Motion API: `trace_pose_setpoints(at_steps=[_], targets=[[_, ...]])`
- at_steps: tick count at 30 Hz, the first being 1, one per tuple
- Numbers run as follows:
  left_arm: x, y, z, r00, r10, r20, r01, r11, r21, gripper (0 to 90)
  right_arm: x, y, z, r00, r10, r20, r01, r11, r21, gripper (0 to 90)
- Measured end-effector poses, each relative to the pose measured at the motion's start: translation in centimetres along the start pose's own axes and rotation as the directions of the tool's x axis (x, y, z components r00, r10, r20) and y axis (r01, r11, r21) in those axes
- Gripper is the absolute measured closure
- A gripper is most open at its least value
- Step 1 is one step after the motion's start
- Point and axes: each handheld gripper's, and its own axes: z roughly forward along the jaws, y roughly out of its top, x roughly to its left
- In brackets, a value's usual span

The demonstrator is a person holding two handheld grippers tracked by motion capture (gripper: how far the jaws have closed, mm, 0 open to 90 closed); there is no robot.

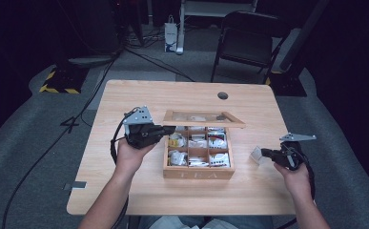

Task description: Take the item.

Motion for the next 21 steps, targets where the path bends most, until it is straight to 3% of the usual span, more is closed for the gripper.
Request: trace_pose_setpoints(at_steps=[5, 14, 15, 16, 17, 18, 21], targets=[[0.0, 0.0, 0.0, 1.0, 0.0, -0.004, 0.0, 1.0, 0.0, 89.8, -0.3, 0.0, 0.1, 0.9998, 0.019, -0.002, -0.019, 0.9998, 0.0, 89.8], [0.0, 0.0, 0.0, 1.0, 0.001, -0.004, -0.001, 1.0, 0.0, 89.8, -1.3, 0.0, 0.1, 0.9987, 0.033, 0.038, -0.032, 0.9994, -0.009, 84.8], [0.0, 0.0, 0.0, 1.0, 0.001, -0.004, -0.001, 1.0, 0.001, 89.8, -1.6, 0.0, 0.0, 0.9981, 0.045, 0.043, -0.044, 0.9989, -0.017, 77.1], [0.0, 0.0, 0.0, 1.0, 0.001, -0.004, -0.001, 1.0, 0.001, 89.8, -1.6, 0.0, 0.0, 0.9981, 0.045, 0.043, -0.044, 0.9989, -0.017, 77.1], [0.0, 0.0, 0.0, 1.0, 0.001, -0.003, -0.001, 1.0, 0.001, 89.8, -2.0, -0.1, 0.1, 0.9972, 0.053, 0.053, -0.052, 0.9984, -0.023, 68.7], [0.0, 0.0, 0.0, 1.0, 0.001, -0.003, -0.001, 1.0, 0.0, 89.8, -2.0, -0.1, 0.1, 0.9972, 0.053, 0.053, -0.052, 0.9984, -0.023, 68.7], [0.0, 0.0, 0.0, 1.0, 0.001, -0.003, -0.001, 1.0, 0.0, 89.8, -2.6, -0.3, -0.1, 0.9949, 0.068, 0.074, -0.064, 0.9966, -0.052, 54.8]])
